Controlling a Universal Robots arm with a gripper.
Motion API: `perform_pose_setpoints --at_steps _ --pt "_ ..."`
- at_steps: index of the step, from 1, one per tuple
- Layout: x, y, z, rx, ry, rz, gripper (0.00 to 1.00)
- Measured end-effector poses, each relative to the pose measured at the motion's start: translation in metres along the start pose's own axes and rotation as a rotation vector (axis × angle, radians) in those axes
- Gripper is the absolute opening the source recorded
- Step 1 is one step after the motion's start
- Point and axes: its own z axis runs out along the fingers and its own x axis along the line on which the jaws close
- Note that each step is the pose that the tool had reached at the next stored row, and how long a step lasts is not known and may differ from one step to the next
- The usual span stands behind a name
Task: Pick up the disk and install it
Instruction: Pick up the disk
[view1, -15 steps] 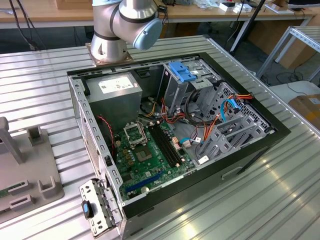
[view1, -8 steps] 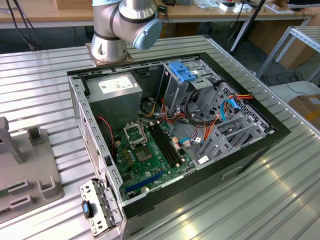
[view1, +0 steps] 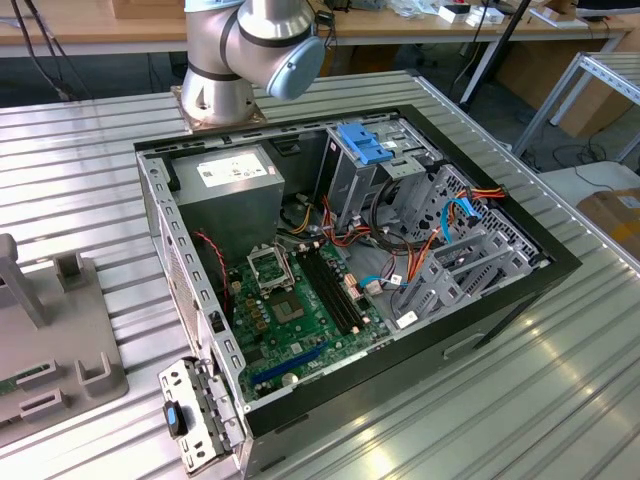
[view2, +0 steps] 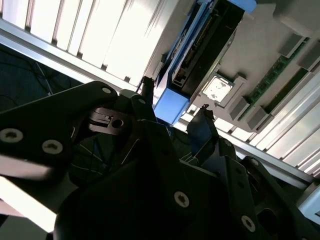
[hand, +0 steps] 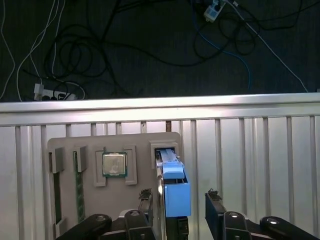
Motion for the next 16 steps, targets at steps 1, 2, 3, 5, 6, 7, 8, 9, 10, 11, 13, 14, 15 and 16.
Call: perform_pose_setpoints --at_steps 1,2,3,5,6,7,8,9,10,11,13,14,15,16 --pt "0.0000 0.0000 0.0014 -0.0001 -0.0016 0.000 0.54" --pt "0.0001 0.0000 0.0029 -0.0001 -0.0035 0.000 0.54" --pt "0.0002 -0.0001 0.0062 -0.0003 -0.0058 -0.001 0.54" --pt "0.0003 -0.0001 0.0092 -0.0004 -0.0081 -0.001 0.54" --pt "0.0004 -0.0001 0.0124 -0.0005 -0.0109 -0.001 0.54" --pt "0.0006 -0.0002 0.0166 -0.0006 -0.0134 -0.002 0.54" --pt "0.0008 -0.0002 0.0201 -0.0007 -0.0153 -0.002 0.54" --pt "0.0009 -0.0003 0.0221 -0.0007 -0.0162 -0.003 0.54" --pt "0.0010 -0.0003 0.0232 -0.0006 -0.0166 -0.003 0.54" --pt "0.0011 -0.0003 0.0247 -0.0010 -0.0169 -0.003 0.54" --pt "0.0014 -0.0004 0.0263 -0.0006 -0.0171 -0.003 0.54" --pt "0.0028 -0.0004 0.0265 -0.0009 -0.0170 -0.003 0.54" --pt "0.0037 -0.0004 0.0266 -0.0008 -0.0170 -0.003 0.54" --pt "0.0041 -0.0005 0.0266 -0.0008 -0.0170 -0.003 0.54"
